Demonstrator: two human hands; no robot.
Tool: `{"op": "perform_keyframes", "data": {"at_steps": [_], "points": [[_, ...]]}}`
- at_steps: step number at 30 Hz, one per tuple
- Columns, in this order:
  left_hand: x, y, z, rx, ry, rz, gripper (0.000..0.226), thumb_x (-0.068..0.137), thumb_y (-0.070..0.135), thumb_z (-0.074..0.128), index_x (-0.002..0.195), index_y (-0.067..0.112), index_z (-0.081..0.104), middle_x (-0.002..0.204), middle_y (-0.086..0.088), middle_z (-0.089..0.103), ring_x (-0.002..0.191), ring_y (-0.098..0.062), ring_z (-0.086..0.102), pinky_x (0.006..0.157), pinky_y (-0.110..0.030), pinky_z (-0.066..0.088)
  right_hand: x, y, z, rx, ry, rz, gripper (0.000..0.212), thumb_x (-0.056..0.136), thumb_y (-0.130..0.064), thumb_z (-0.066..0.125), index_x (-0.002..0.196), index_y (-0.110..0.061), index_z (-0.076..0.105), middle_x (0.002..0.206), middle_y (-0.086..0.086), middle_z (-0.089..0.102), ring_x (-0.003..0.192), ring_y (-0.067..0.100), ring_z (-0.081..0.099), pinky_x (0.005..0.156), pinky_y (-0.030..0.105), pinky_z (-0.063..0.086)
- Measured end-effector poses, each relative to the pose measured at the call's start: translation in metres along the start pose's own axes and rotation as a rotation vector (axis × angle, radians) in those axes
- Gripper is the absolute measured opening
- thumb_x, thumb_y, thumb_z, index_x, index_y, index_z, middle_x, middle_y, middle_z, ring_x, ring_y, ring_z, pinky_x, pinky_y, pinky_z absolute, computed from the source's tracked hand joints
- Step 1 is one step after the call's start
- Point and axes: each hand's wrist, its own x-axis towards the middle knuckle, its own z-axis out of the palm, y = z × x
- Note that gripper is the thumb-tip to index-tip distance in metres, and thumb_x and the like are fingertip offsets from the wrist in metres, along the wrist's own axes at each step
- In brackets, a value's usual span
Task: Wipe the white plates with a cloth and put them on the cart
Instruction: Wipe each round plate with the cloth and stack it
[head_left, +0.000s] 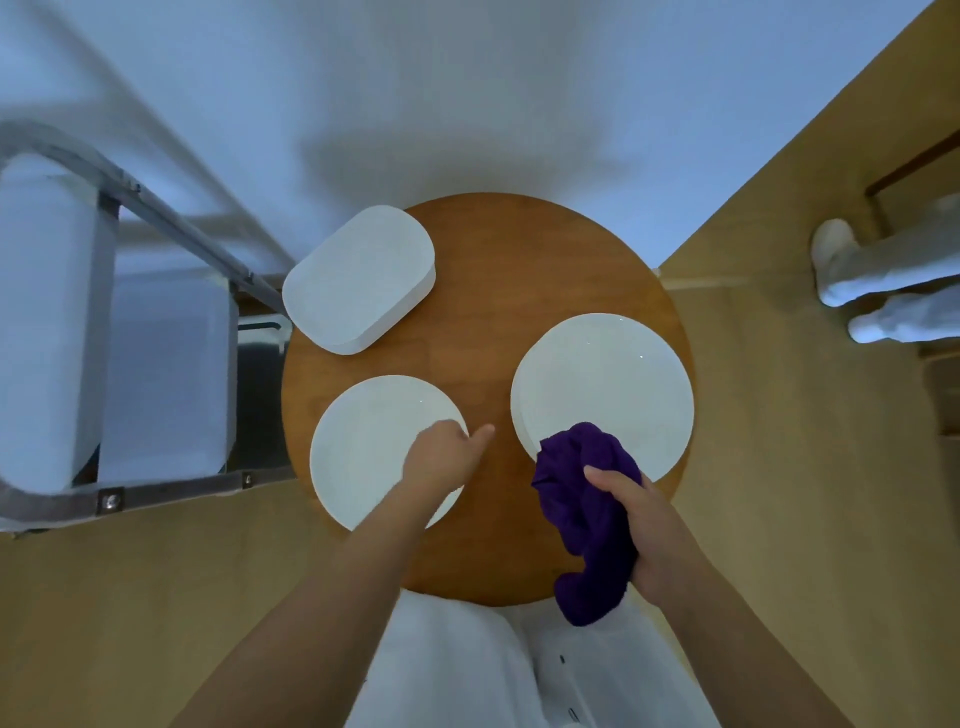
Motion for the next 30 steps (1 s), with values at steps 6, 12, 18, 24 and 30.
{"op": "perform_keyframes", "data": {"at_steps": [6, 12, 18, 24, 30], "points": [[0.002, 0.066, 0.014, 0.106, 0.124, 0.172, 0.038, 0.093, 0.049, 0.051, 0.107, 0.014, 0.059, 0.095, -0.001, 0.062, 0.081, -0.016, 0.057, 0.068, -0.027, 0.044, -0.005, -0.017, -0.035, 0.051, 0.044, -0.021, 0.058, 0.056, -0.031, 0.071, 0.111, -0.02, 0.061, 0.103, 0.008, 0.07, 0.096, 0.029, 0.065, 0.073, 0.036, 0.053], [-0.003, 0.066, 0.016, 0.102, 0.192, 0.184, 0.025, 0.098, 0.036, 0.044, 0.103, 0.017, 0.06, 0.092, 0.002, 0.059, 0.08, -0.013, 0.052, 0.07, -0.027, 0.041, -0.001, -0.023, -0.053, 0.079, 0.059, -0.023, 0.041, 0.074, -0.022, 0.069, 0.113, -0.02, 0.06, 0.102, 0.007, 0.069, 0.094, 0.028, 0.065, 0.065, 0.033, 0.051], [-0.015, 0.071, 0.017, -0.373, 0.295, 0.234, 0.029, 0.094, 0.022, 0.051, 0.067, 0.017, 0.041, 0.064, 0.001, 0.046, 0.061, -0.009, 0.044, 0.054, -0.019, 0.033, -0.003, -0.03, -0.063, 0.122, 0.051, -0.046, 0.05, 0.06, -0.034, 0.07, 0.108, -0.025, 0.062, 0.092, 0.001, 0.073, 0.087, 0.023, 0.067, 0.06, 0.03, 0.052], [-0.026, 0.086, 0.022, -0.987, 0.248, -0.026, 0.018, 0.097, 0.03, 0.05, 0.111, 0.02, 0.045, 0.096, 0.006, 0.051, 0.089, -0.014, 0.052, 0.073, -0.026, 0.046, -0.006, -0.039, -0.071, 0.307, 0.05, -0.104, 0.029, 0.091, -0.046, 0.046, 0.109, -0.029, 0.061, 0.099, -0.007, 0.072, 0.085, 0.013, 0.07, 0.056, 0.025, 0.055], [-0.049, 0.094, 0.018, -1.045, 0.221, 0.027, 0.022, 0.101, 0.042, 0.035, 0.113, 0.028, 0.046, 0.092, 0.013, 0.052, 0.082, -0.008, 0.051, 0.076, -0.033, 0.043, -0.012, -0.043, -0.071, 0.325, 0.206, -0.168, 0.028, 0.092, -0.052, 0.041, 0.093, -0.035, 0.063, 0.078, -0.007, 0.073, 0.065, 0.012, 0.07, 0.06, 0.031, 0.049]]}}
